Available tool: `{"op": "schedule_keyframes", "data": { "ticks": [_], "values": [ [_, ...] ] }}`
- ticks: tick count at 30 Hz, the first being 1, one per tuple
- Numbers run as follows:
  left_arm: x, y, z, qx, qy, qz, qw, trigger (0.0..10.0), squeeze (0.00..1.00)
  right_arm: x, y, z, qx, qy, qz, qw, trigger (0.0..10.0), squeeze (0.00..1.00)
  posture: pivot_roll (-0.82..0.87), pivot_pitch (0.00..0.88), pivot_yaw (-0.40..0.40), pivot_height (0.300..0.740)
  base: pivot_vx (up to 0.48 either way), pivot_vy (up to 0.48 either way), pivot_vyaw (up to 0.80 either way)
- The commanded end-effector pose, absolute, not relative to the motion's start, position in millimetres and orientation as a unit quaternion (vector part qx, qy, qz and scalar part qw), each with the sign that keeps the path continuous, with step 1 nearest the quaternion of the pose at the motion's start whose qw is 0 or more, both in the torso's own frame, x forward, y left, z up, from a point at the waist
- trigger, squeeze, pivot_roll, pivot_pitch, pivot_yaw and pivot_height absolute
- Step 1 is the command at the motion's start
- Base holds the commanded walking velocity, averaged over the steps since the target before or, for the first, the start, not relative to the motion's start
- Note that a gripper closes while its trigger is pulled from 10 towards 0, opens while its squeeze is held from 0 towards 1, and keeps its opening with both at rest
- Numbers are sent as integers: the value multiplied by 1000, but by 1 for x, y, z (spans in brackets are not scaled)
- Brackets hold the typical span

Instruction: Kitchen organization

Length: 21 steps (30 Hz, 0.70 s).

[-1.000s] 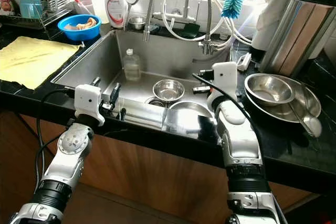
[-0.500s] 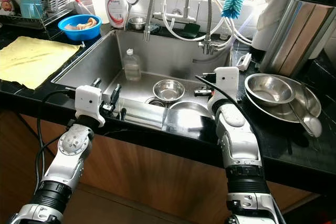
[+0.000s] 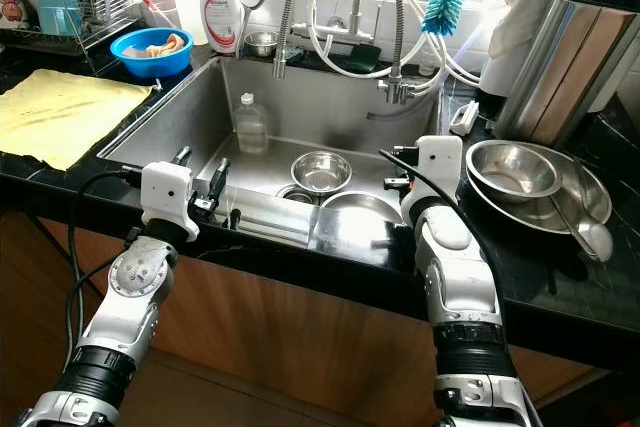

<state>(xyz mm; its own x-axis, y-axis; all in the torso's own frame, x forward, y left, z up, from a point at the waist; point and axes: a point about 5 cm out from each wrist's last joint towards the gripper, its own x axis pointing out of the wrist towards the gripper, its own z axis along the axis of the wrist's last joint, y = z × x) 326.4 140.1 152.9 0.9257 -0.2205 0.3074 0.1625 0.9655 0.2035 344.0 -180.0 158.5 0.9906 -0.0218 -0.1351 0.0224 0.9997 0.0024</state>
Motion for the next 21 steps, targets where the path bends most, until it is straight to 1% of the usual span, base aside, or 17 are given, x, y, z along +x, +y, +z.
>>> {"op": "schedule_keyframes", "data": {
  "ticks": [1,2,4,5,8,9,10,11,12,13,16,17,18,19,20,21],
  "values": [
    [325,140,155,98,-170,-101,975,10000,0,344,-181,171,0,34,-20,999,10000,678,29,0,-38,740,0,0,0],
    [325,140,155,98,-170,-101,975,10000,0,343,-179,178,-1,13,-14,1000,10000,0,29,0,-38,740,0,0,0],
    [325,140,154,99,-169,-101,975,10000,0,338,-177,191,-16,-29,-8,999,10000,0,30,0,-39,740,0,0,0],
    [325,140,154,99,-169,-101,975,10000,0,338,-177,191,-16,-29,-8,999,10000,0,30,0,-39,740,0,0,0],
    [325,142,155,100,-169,-98,975,10000,0,325,-193,214,-10,-94,-57,994,10000,0,25,0,-38,740,0,0,0],
    [325,142,155,100,-169,-98,975,10000,0,325,-193,214,-10,-94,-57,994,10000,0,25,0,-38,740,0,0,0],
    [325,142,155,101,-169,-97,976,10000,0,319,-199,220,-7,-111,-73,991,10000,0,18,0,-35,740,0,0,0],
    [325,143,155,101,-169,-96,976,10000,0,307,-213,229,-20,-137,-115,984,10000,0,13,0,-33,740,0,0,0],
    [325,143,155,101,-169,-96,976,10000,0,307,-213,229,-20,-137,-115,984,10000,0,13,0,-33,740,0,0,0],
    [326,144,155,100,-168,-95,976,10000,0,290,-232,234,-37,-151,-176,972,10000,0,-8,0,-24,740,0,0,0],
    [326,144,154,100,-166,-96,976,10000,0,283,-240,234,-48,-154,-197,967,10000,0,-9,0,-24,740,0,0,0],
    [327,143,154,99,-166,-98,976,10000,0,275,-249,232,-88,-151,-222,959,10000,0,-14,0,-20,740,0,0,0],
    [327,142,154,99,-165,-100,976,10000,0,266,-259,228,-106,-143,-249,952,10000,0,-13,0,-20,740,0,0,0],
    [328,141,154,99,-165,-101,976,10000,0,260,-265,225,-117,-137,-266,947,10000,0,-13,0,-20,740,0,0,0],
    [328,141,154,99,-165,-101,976,10000,0,260,-265,225,-117,-137,-266,947,10000,0,-13,0,-20,740,0,0,0],
    [328,141,154,98,-164,-102,976,10000,0,246,-279,218,-121,-119,-306,937,10000,0,-14,0,-18,740,0,0,0]
  ]
}}
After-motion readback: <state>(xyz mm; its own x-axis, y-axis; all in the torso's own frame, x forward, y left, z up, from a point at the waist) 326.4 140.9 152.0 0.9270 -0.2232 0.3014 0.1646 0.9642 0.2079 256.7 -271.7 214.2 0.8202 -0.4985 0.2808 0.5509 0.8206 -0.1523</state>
